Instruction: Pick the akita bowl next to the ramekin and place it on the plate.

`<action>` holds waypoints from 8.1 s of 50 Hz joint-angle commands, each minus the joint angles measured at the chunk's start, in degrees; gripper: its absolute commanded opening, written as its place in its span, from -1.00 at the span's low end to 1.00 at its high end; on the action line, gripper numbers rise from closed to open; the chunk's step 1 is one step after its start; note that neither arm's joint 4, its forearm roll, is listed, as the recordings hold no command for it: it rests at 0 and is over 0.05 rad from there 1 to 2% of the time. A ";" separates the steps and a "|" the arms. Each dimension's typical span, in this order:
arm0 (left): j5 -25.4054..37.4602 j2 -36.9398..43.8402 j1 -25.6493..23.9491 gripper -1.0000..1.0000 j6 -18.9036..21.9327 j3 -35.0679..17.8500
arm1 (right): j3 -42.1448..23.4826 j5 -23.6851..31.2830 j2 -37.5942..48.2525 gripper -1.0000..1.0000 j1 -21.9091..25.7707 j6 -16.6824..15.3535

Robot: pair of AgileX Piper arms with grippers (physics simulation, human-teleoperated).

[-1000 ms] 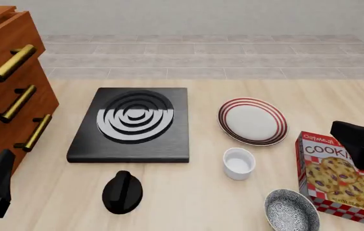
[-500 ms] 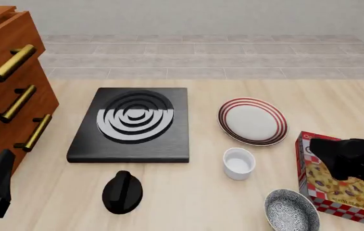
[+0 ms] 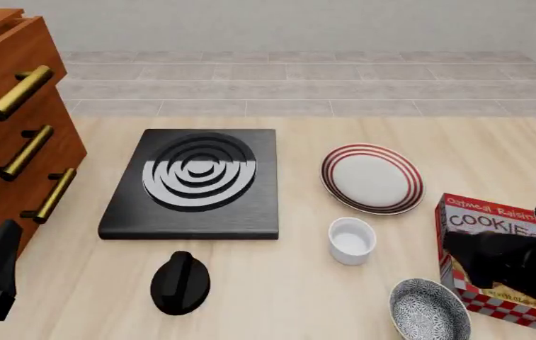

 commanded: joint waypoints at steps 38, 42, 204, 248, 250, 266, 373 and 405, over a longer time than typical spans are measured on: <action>0.00 0.00 0.00 1.00 0.00 0.00 | 10.03 0.25 -3.35 1.00 -0.68 4.46; 0.00 0.00 0.00 1.00 0.00 0.00 | 10.41 0.54 -3.81 1.00 -0.76 4.44; 0.00 0.00 0.00 1.00 0.00 0.00 | 16.14 -9.02 1.19 -1.00 7.28 11.24; 0.00 0.00 0.00 1.00 0.00 0.00 | 4.68 -7.79 3.81 -1.00 8.37 10.08; 0.00 0.00 0.00 1.00 0.00 0.00 | 3.95 -7.38 3.81 -1.00 8.06 9.91; 0.00 0.00 0.00 1.00 0.00 0.00 | 1.16 -8.52 6.65 -1.00 7.31 9.06; 0.00 0.00 0.00 1.00 0.00 0.00 | -12.90 -27.15 30.51 -1.00 -2.95 10.71; 0.00 0.00 0.00 1.00 0.00 0.00 | -17.14 -30.48 36.14 -1.00 -5.37 9.90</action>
